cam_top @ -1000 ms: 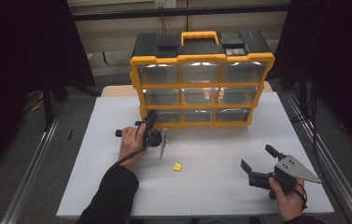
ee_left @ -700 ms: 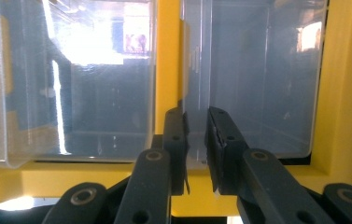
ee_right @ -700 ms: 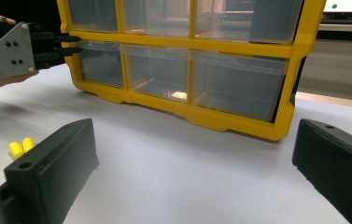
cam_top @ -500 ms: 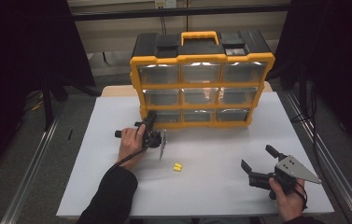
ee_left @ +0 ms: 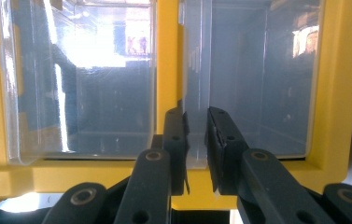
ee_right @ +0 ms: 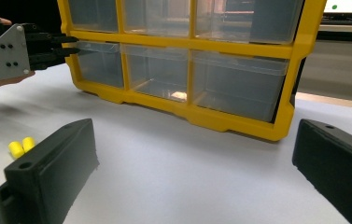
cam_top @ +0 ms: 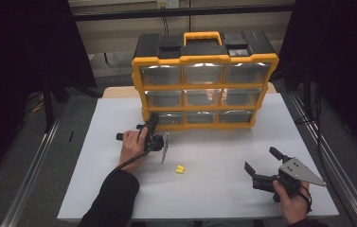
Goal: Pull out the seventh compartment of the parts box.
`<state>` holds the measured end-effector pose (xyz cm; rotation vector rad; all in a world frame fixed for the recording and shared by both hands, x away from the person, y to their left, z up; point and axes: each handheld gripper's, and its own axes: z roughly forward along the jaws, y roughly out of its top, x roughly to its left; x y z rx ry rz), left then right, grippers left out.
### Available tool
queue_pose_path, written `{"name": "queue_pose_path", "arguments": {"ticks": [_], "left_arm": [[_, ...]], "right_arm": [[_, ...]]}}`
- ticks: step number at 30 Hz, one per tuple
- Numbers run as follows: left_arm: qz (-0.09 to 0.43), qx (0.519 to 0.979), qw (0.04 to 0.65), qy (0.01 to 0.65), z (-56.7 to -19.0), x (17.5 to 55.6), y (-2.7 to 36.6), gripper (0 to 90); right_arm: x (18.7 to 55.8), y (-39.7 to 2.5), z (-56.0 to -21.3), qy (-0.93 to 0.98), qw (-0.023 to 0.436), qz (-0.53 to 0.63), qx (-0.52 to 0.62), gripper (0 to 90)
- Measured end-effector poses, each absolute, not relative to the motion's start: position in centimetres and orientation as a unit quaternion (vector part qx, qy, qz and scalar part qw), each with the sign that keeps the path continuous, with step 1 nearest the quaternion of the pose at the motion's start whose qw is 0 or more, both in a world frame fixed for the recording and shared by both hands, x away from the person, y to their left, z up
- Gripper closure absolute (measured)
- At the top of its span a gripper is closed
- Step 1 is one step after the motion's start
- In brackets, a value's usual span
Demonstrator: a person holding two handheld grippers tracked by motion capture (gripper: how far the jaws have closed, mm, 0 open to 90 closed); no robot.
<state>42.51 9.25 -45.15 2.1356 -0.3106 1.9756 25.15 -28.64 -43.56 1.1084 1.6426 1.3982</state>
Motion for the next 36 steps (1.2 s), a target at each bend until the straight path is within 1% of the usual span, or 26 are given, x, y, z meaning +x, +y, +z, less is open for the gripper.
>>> {"name": "queue_pose_path", "arguments": {"ticks": [7, 10, 22, 26, 36], "left_arm": [[0.665, 0.732, 0.114, -0.101, -45.2, 42.5, 9.3, 78.9], [0.670, 0.726, 0.117, -0.102, -44.9, 42.4, 9.3, 79.1], [0.668, 0.727, 0.120, -0.108, -44.9, 42.0, 9.4, 79.2], [0.671, 0.725, 0.110, -0.111, -44.8, 41.7, 9.4, 79.2], [0.667, 0.728, 0.115, -0.111, -44.8, 41.1, 9.6, 79.3]], "right_arm": [[25.2, -28.6, -43.6, 0.634, 0.350, 0.540, 0.428, 0.0], [25.2, -28.6, -43.6, 0.634, 0.350, 0.541, 0.427, 0.0], [25.2, -28.6, -43.6, 0.635, 0.351, 0.541, 0.426, 0.0], [25.1, -28.6, -43.5, 0.634, 0.351, 0.540, 0.427, 0.0], [25.2, -28.6, -43.6, 0.635, 0.351, 0.541, 0.425, 0.0]]}}
